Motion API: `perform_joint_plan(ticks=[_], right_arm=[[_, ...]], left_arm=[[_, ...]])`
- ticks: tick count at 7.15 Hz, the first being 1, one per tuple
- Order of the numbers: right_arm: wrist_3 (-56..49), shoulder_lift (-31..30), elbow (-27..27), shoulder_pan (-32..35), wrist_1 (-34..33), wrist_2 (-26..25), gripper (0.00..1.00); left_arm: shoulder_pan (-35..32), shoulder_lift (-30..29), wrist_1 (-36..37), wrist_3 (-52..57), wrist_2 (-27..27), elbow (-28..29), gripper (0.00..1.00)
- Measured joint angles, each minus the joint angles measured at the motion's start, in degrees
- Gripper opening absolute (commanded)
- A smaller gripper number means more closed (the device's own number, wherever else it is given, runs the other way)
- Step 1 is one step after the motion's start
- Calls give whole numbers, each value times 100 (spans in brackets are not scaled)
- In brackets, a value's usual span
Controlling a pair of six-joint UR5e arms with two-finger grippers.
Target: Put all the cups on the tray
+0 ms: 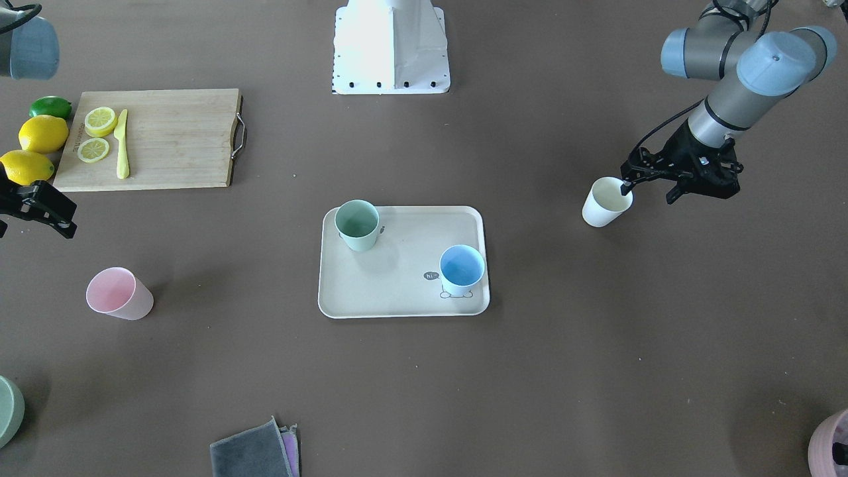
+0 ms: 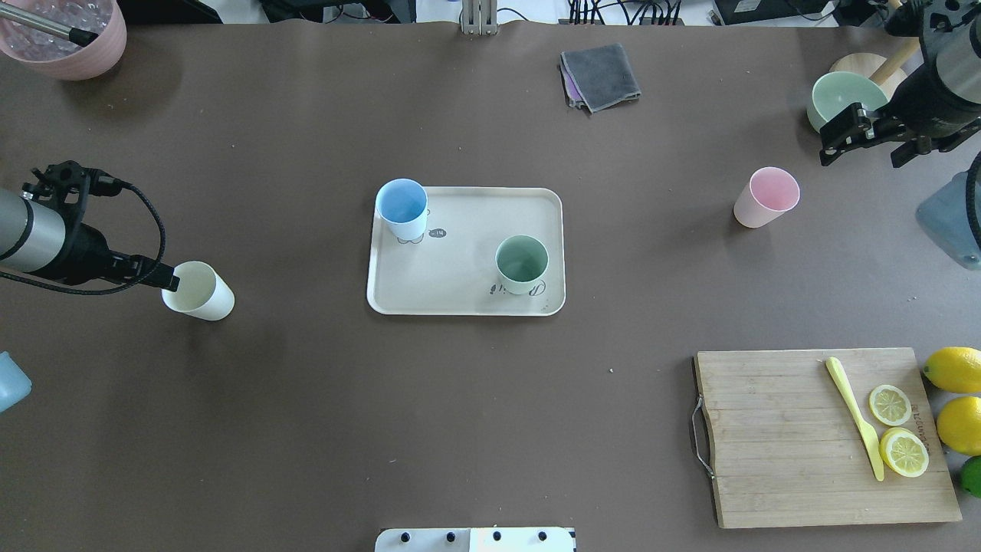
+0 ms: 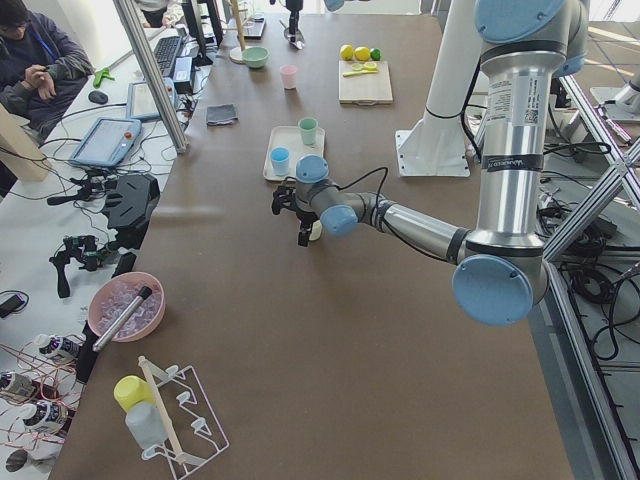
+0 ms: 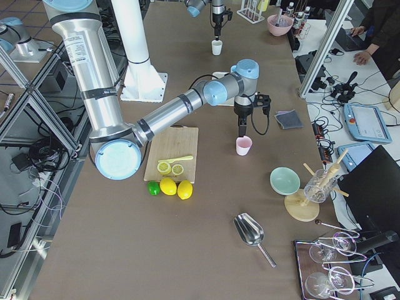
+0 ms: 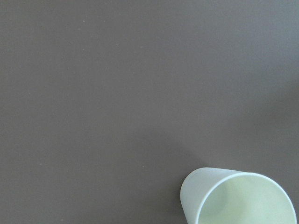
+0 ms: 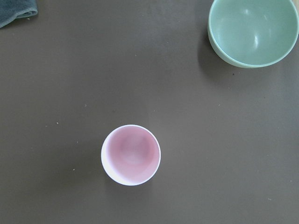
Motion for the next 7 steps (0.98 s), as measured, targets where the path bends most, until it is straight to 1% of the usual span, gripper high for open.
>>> perform_joint_plan(ticks=[1, 2, 3, 5, 7], right_arm=[[-115, -55, -8, 25, -1, 1, 100], [-209, -102, -14, 44, -1, -3, 100], [-255, -153, -17, 60, 35, -4, 100], [-278, -350, -69, 109, 367, 21, 100], [-464, -478, -212, 265, 654, 206, 100]], left_arm=[[118, -24, -130, -85, 106, 98, 51], [210, -41, -200, -124, 211, 161, 19], [284, -52, -227, -140, 268, 185, 0], [358, -135, -234, -151, 298, 162, 0], [371, -370, -77, -163, 259, -1, 0]])
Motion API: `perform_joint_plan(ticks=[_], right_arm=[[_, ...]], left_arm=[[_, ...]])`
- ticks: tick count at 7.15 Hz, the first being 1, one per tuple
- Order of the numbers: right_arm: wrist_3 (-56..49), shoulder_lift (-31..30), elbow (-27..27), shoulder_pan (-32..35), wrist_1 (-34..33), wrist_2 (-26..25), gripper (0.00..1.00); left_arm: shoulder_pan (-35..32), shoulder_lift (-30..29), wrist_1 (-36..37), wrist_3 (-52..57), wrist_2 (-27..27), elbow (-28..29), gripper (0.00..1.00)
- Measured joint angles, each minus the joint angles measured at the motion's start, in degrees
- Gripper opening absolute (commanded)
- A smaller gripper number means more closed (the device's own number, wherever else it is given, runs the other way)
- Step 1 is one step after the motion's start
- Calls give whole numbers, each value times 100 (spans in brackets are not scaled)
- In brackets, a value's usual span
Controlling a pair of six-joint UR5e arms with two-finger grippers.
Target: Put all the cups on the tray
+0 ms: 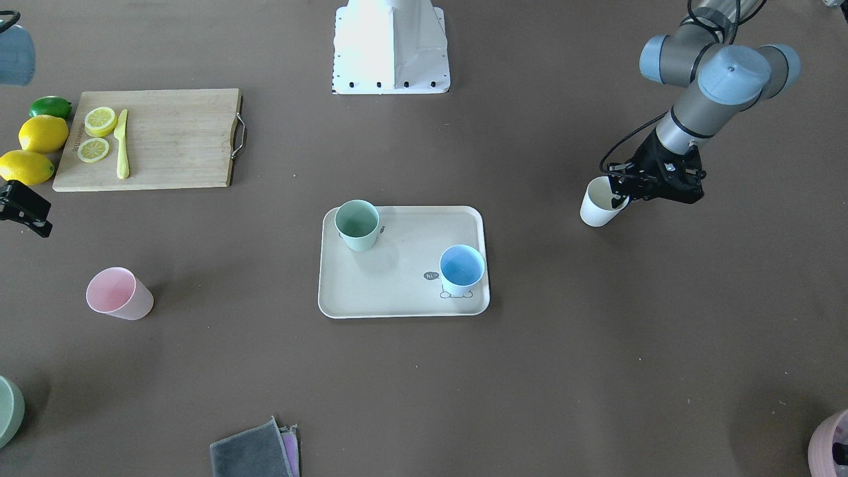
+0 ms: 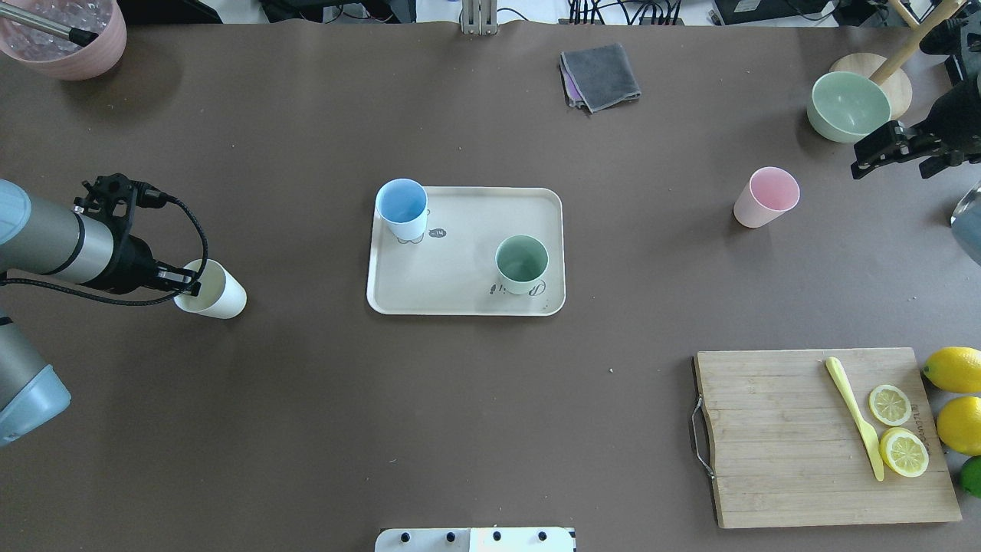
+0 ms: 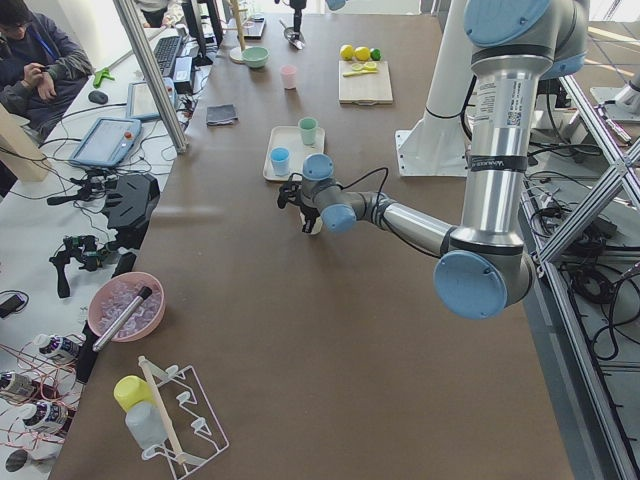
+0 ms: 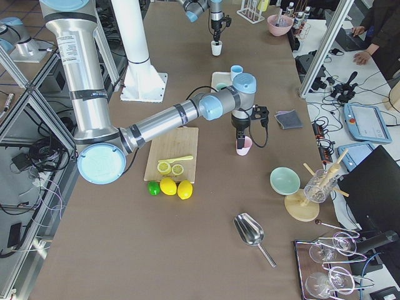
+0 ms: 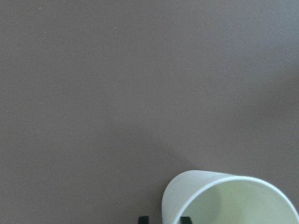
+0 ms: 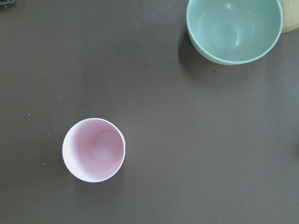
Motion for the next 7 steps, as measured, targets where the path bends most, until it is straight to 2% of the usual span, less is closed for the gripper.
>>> perform_joint_plan(ticks=[2, 4, 5, 7], right_arm=[[-411, -22, -249, 232, 58, 158, 100], [-686, -20, -443, 352, 80, 182, 100], [-723, -15, -474, 372, 86, 184, 100], [-733, -3, -483, 380, 89, 185, 100]], left_arm=[[8, -785, 1169, -93, -15, -343, 0], [375, -1971, 2251, -705, 108, -240, 0], [672, -2448, 2402, -1020, 317, 33, 0], [992, -2969, 2398, -1296, 637, 577, 0]])
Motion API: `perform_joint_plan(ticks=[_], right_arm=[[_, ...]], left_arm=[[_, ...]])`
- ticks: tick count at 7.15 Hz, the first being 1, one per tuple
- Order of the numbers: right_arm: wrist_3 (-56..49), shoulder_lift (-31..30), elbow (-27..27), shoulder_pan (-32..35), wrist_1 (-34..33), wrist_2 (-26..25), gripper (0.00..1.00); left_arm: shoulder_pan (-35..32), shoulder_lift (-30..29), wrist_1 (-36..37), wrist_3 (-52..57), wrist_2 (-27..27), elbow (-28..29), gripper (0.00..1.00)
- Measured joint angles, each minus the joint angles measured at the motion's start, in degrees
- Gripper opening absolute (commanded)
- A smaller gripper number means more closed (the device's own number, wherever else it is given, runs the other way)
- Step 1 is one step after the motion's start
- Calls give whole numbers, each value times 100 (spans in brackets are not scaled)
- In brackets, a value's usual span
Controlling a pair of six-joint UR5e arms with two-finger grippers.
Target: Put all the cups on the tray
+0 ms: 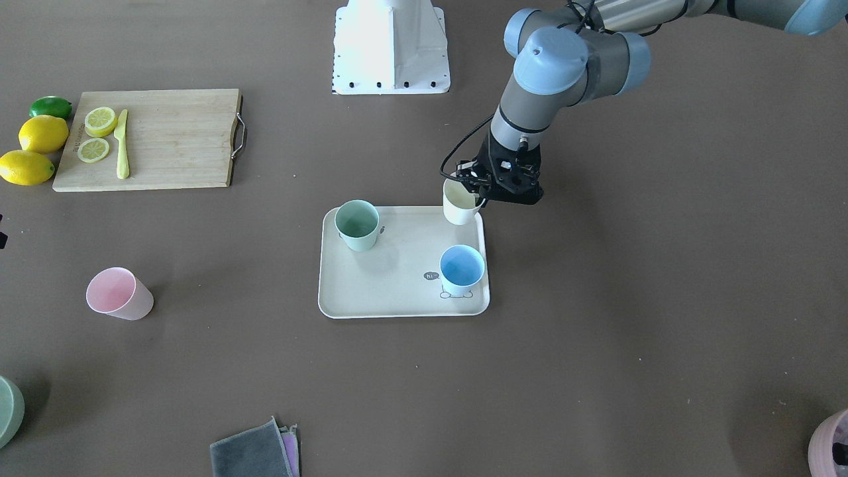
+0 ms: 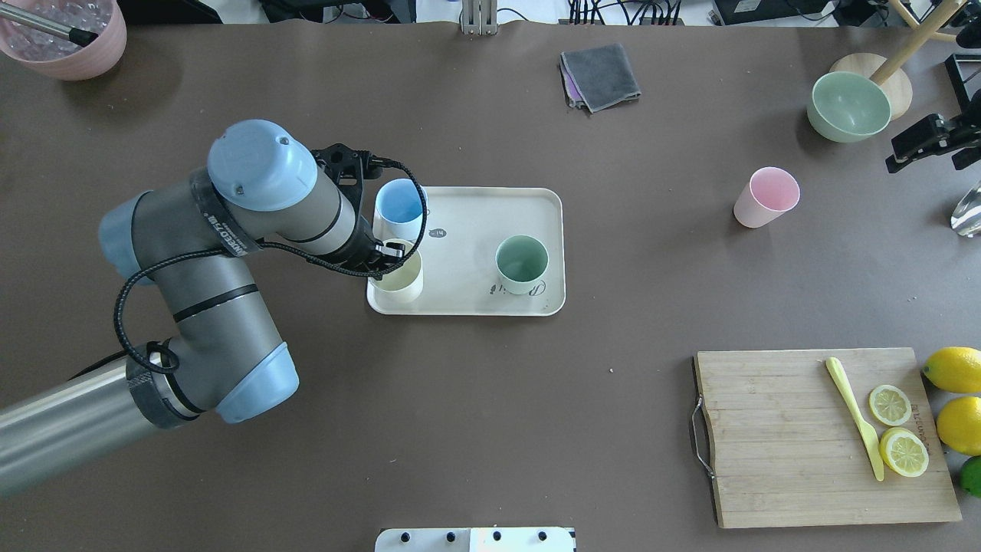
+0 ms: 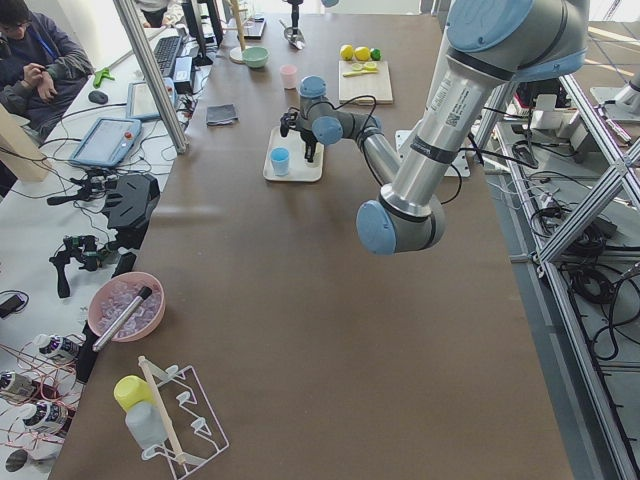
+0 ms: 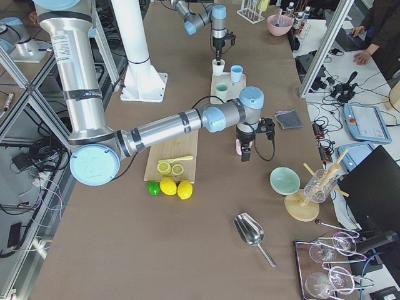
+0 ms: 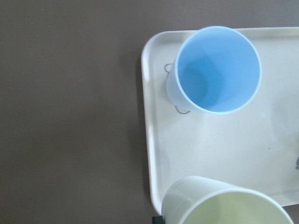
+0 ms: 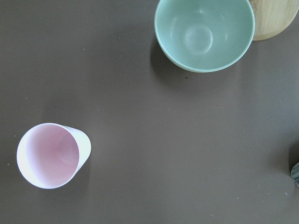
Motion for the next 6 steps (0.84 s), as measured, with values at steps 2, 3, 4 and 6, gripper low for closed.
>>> perform_joint_plan(ticks=[2, 3, 4, 6], right_arm=[[7, 7, -1, 2, 5, 0, 100], [11, 8, 3, 2, 10, 0, 100], [18, 16, 6, 2, 12, -2, 100], [30, 91, 16, -6, 19, -10, 100]], left_arm=[[76, -108, -236, -47, 125, 297, 25], [86, -110, -363, -47, 136, 389, 93], [89, -103, -434, -34, 139, 420, 98], [-86, -17, -312, 89, 74, 136, 98]])
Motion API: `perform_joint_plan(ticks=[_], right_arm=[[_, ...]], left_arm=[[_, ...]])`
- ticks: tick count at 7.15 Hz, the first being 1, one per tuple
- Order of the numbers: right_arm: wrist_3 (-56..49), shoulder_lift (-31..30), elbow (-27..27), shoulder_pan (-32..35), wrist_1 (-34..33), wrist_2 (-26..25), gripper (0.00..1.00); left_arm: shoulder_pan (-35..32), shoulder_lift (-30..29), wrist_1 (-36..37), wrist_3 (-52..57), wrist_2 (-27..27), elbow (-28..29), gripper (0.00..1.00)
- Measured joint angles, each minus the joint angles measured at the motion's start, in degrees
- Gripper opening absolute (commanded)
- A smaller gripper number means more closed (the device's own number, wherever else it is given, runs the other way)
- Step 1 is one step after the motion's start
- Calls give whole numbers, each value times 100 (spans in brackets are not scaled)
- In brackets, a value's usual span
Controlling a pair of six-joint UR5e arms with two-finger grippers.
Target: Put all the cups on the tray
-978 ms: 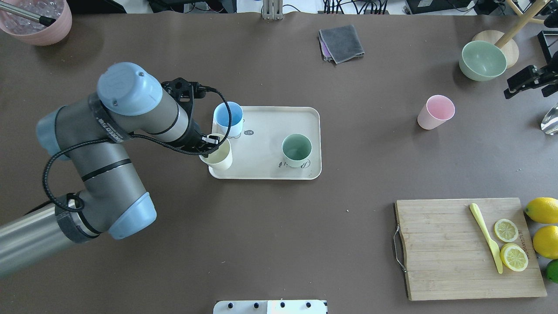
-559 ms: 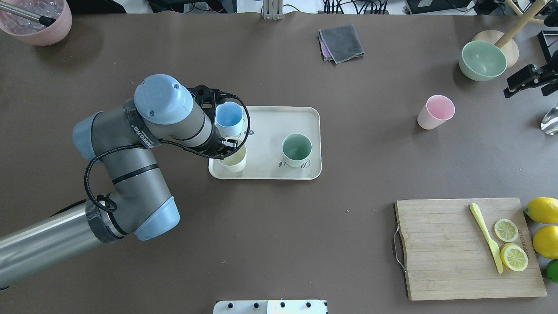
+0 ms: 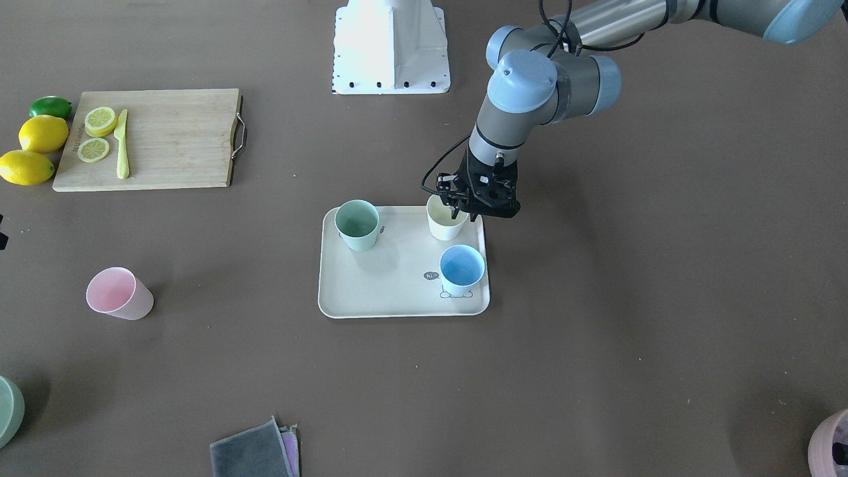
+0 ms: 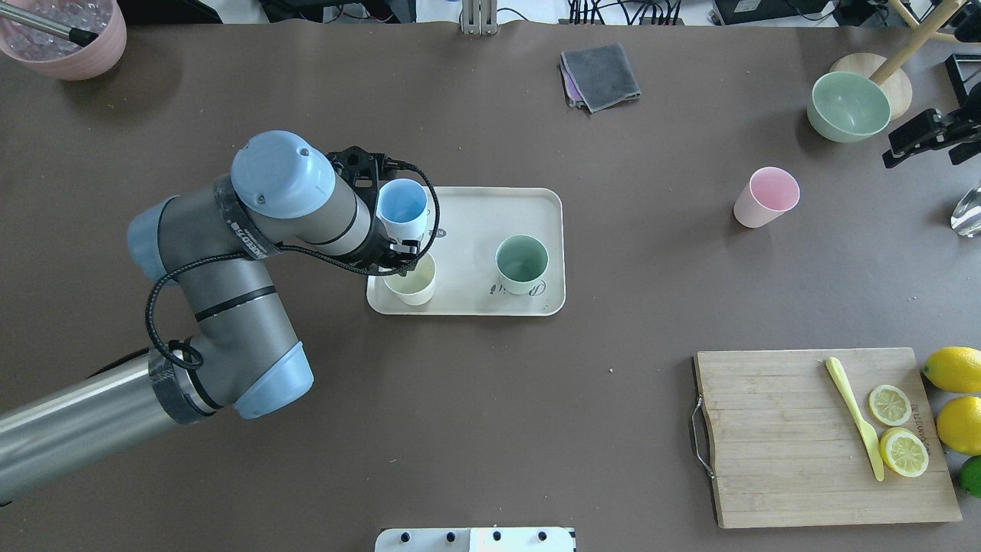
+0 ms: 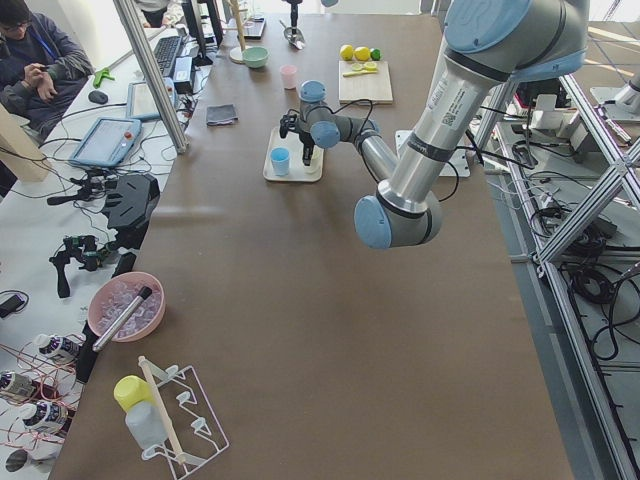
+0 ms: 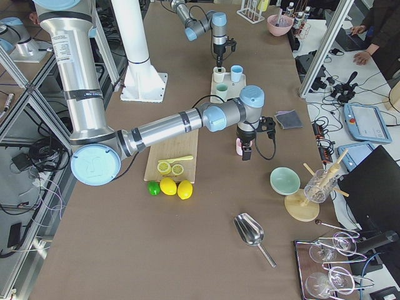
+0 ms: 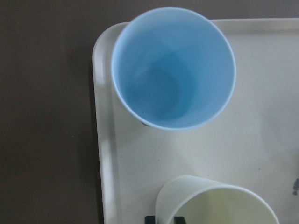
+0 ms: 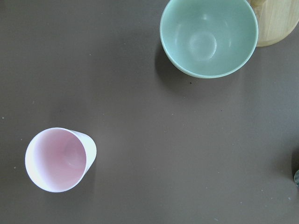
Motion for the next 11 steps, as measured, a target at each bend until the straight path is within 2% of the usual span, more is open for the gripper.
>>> perform_joint_plan(ticks=[2, 3, 4, 6, 8, 10, 11], right_arm=[[35, 158, -49, -96, 2, -31, 100], [91, 234, -147, -195, 5, -58, 100], [159, 336, -283, -302, 6, -119, 100], [463, 467, -601, -611, 248, -327, 98], [1075, 495, -1284, -945, 1365, -516, 96], [1465, 575, -1521, -1098, 1826, -564, 95], [1539, 587, -1555, -1167, 1869, -589, 75]], left_arm=[[-838, 387, 1024, 987, -542, -952, 98], [-1316, 832, 1445, 1859, -792, -1431, 98], [-1773, 1382, 1574, 2891, -980, -1678, 98], [-2420, 2162, 1381, 4407, -1145, -1745, 98], [-2556, 2353, 1190, 4707, -1167, -1710, 98], [-2563, 2363, 1163, 4731, -1163, -1704, 98], [-2564, 2357, 1161, 4730, -1161, -1705, 98]])
